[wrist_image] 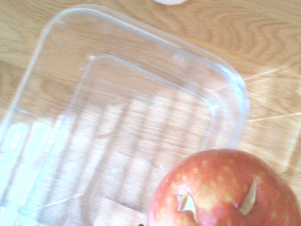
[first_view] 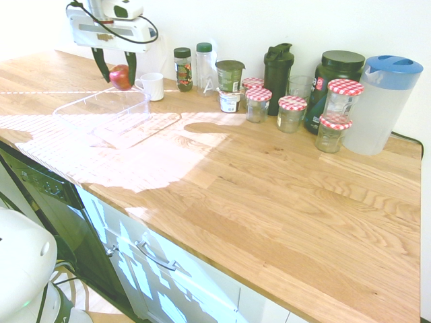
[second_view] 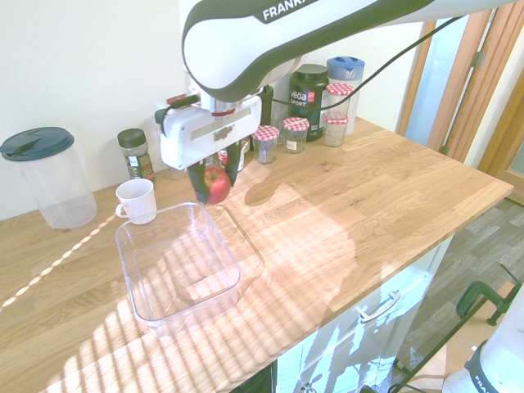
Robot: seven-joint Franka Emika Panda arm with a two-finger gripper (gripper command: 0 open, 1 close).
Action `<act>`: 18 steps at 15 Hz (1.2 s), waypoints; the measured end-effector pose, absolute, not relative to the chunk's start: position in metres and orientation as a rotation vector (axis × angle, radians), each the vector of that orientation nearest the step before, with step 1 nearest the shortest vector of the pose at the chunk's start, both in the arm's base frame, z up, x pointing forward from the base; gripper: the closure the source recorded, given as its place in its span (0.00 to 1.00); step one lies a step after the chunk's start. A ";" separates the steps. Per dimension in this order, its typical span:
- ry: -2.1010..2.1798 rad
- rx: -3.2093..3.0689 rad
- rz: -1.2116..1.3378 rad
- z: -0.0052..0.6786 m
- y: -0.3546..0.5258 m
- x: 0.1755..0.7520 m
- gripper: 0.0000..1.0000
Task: Put the apple into the container
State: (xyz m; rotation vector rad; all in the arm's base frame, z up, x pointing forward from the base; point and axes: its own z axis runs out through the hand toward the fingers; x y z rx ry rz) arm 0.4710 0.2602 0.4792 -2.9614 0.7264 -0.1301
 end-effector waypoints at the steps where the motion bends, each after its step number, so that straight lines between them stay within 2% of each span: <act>1: 0.745 -2.940 -0.146 0.473 0.273 0.471 1.00; 11: 0.850 -2.922 -0.093 0.381 0.299 0.480 1.00; 12: 0.854 -2.932 -0.098 0.375 0.301 0.479 0.00; 18: 0.870 -2.939 -0.092 0.367 0.310 0.474 0.00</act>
